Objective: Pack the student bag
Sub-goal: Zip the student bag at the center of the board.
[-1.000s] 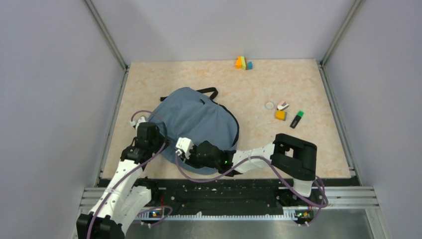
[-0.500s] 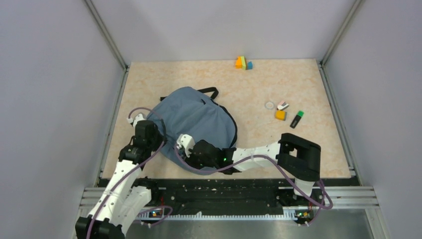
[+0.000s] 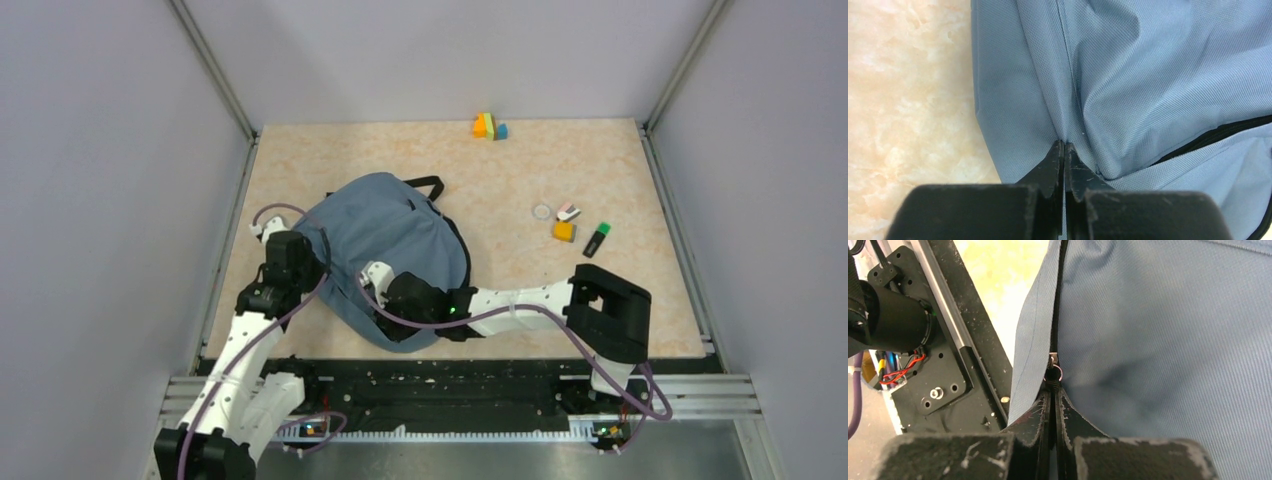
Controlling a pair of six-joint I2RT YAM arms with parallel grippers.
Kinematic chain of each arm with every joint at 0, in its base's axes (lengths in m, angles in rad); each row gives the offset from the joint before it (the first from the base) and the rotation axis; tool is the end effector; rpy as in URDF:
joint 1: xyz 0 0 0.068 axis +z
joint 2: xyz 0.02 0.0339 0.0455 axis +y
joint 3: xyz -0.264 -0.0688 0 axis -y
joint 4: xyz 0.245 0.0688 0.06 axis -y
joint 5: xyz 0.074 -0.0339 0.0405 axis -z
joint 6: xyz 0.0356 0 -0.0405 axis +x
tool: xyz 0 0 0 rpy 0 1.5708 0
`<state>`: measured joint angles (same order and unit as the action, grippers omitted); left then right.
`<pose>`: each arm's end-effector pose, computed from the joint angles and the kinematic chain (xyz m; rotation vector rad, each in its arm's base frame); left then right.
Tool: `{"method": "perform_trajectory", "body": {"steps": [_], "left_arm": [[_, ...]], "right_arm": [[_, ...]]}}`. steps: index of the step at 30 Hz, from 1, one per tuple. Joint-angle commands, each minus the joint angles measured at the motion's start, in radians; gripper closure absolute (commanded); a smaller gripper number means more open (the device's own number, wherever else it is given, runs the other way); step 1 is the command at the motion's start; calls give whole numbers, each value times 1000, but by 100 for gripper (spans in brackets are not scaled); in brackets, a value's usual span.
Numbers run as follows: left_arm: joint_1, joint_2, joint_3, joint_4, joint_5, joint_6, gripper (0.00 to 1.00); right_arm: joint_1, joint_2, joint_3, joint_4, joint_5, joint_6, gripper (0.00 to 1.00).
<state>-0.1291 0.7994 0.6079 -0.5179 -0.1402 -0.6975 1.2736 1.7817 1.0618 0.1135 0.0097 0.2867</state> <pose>0.1700 -0.0171 0.2439 -0.7117 2.1733 -0.2748 0.1143 0.3719 0.1928 -1.0910 2.0410 0.8440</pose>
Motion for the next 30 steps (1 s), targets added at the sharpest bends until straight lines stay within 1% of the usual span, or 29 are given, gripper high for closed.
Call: {"method": "perform_trajectory", "body": {"steps": [1,5,8,10,12,15,21,25,28,30], "left_arm": [[48,15,68,173,-44,56,100],[92,38,70,214,-24,78,100],[120,55,66,257,16,85,100],[168,72,68,293,53,95,100],[186,89,72,322,87,100,100],[202,116,76,369,117,108,100],[220,195,106,470,123,110,100],[225,269,136,533,126,109,100],[225,320,161,591,135,113,100],[226,354,183,599,170,132,100]], "right_arm": [[-7,-76,2,-66,-42,32,100],[-19,-107,-21,-78,-74,41,100],[-20,-130,-35,-80,-123,13,100],[-21,-145,-59,-67,-155,-1,100],[-23,-144,-67,-74,-181,-14,100],[-23,-146,-76,-94,-206,-24,100],[-23,-182,-79,-143,-233,-34,100],[-23,-193,-98,-120,-250,-30,100],[-24,-182,-105,-120,-232,-18,100],[-23,-187,-118,-72,-228,-10,100]]}}
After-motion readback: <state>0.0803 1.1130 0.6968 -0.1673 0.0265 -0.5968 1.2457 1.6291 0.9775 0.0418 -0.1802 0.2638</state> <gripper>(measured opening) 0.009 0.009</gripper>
